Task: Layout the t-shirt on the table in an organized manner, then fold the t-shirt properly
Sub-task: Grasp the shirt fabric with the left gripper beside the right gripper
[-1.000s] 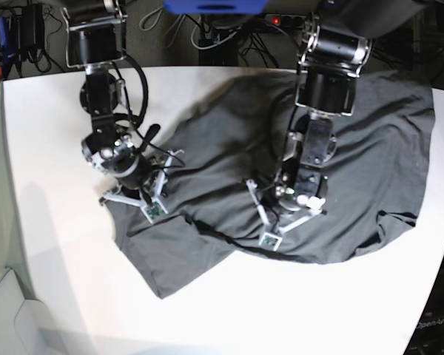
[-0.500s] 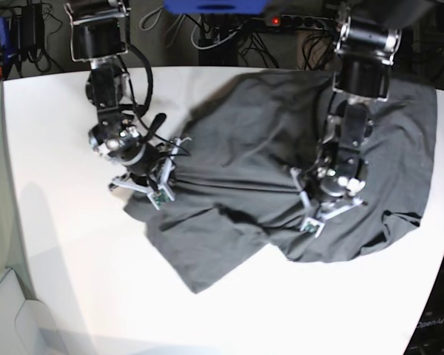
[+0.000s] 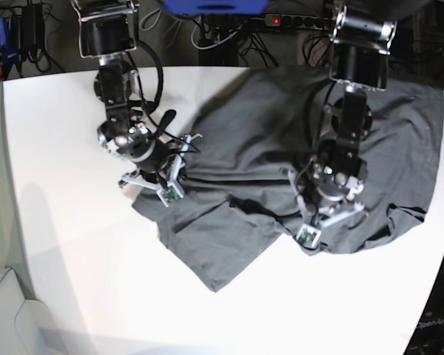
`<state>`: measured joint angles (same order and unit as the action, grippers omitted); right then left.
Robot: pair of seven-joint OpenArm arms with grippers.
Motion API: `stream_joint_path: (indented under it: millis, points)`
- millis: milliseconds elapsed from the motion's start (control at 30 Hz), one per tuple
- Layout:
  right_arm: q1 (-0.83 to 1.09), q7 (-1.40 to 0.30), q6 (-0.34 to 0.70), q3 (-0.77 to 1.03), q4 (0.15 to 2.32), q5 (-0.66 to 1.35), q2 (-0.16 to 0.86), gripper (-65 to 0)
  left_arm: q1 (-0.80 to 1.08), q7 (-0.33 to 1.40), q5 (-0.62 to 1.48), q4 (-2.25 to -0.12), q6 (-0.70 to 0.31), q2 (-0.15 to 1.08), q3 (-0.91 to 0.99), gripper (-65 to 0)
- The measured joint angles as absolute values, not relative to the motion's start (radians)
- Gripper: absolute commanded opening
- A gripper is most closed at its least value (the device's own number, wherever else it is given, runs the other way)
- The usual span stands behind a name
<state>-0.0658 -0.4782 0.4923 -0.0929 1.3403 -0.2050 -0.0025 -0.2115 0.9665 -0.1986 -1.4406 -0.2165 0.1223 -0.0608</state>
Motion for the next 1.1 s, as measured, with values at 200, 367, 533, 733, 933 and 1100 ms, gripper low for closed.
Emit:
stream_joint_path:
  millis: [200,367,533,733,933,1100]
  points:
    - [-0.066,-0.479,0.492,-0.093,1.341,-0.206,-0.002,-58.4,-0.261,0.969,-0.202,-1.446,-0.210,0.024,-0.064,-64.1]
    - [-0.069,-0.485,0.492,-0.093,1.341,-0.205,-0.002,-58.4,-0.279,0.973,-0.212,-1.456,-0.207,-0.028,-0.062,-50.2]
    - [-0.069,-0.485,0.492,-0.093,1.341,-0.205,-0.002,-58.4,-0.274,0.980,-0.210,-1.456,-0.206,-0.031,-0.057,-13.7]
    - [-0.069,-0.485,0.492,-0.093,1.341,-0.205,-0.002,-58.4,-0.243,0.969,-0.201,-1.440,-0.209,-0.046,-0.057,0.0]
    - [-0.069,-0.485,0.509,-0.097,1.341,-0.206,-0.002,-58.4,-0.246,0.884,-0.145,-1.387,-0.206,-0.070,-0.064,0.0]
    - [-0.073,-0.486,0.519,-0.103,1.341,-0.217,0.000,-58.4,-0.255,0.857,-0.153,-1.380,-0.205,-0.062,-0.086,0.0]
